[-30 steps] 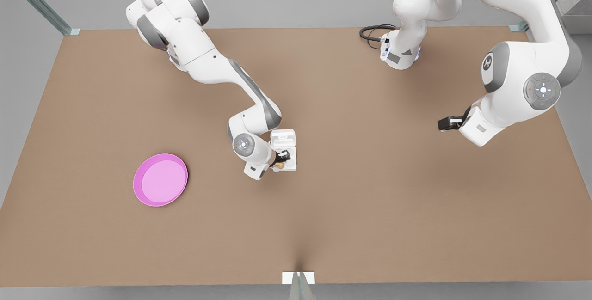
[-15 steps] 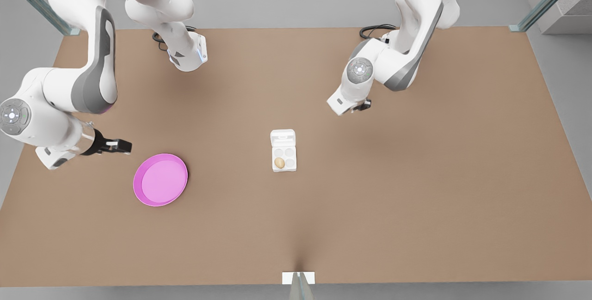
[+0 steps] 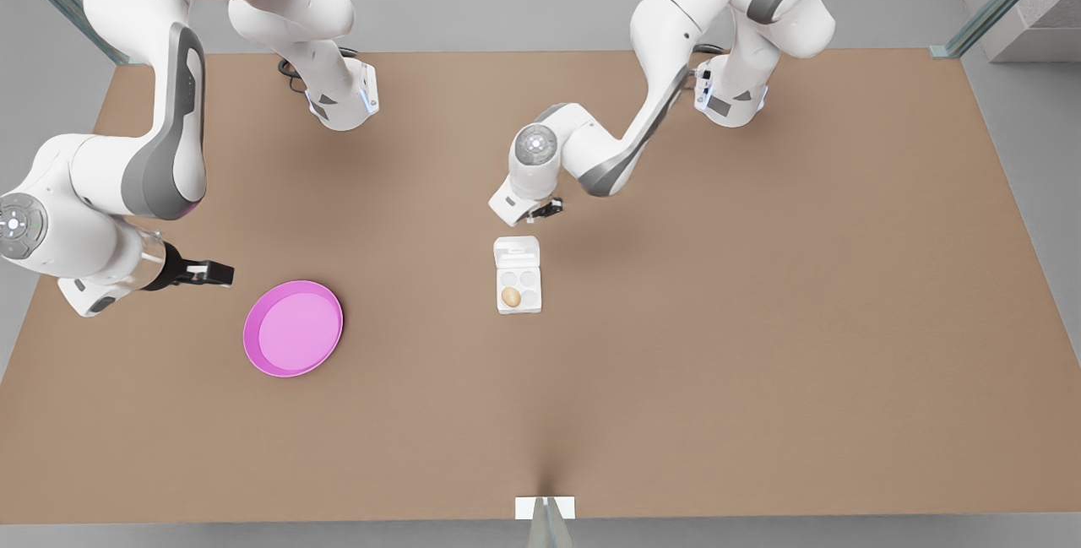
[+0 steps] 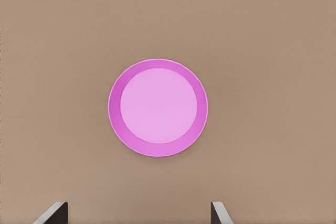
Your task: Pack egg into the box and close the box lid
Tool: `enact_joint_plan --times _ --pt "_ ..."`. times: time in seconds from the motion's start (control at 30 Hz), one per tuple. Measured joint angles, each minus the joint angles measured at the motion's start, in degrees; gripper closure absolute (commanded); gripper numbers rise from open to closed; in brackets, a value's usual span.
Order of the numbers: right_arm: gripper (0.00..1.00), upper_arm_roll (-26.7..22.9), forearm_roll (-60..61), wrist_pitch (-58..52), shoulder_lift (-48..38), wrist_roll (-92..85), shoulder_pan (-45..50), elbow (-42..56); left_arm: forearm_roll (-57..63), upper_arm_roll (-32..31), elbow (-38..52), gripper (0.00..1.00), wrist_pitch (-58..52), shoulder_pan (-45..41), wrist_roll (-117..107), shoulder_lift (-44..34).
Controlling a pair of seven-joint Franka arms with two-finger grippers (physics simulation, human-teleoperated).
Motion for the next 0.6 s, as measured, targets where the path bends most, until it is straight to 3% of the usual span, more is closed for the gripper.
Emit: enact_joint_plan --times 0.6 --pt "0.0 0.08 0.26 -0.01 0.0 0.08 0.08 0.09 0.34 -0.62 14.13 0.79 -0.26 -0.01 -1.29 11.58"
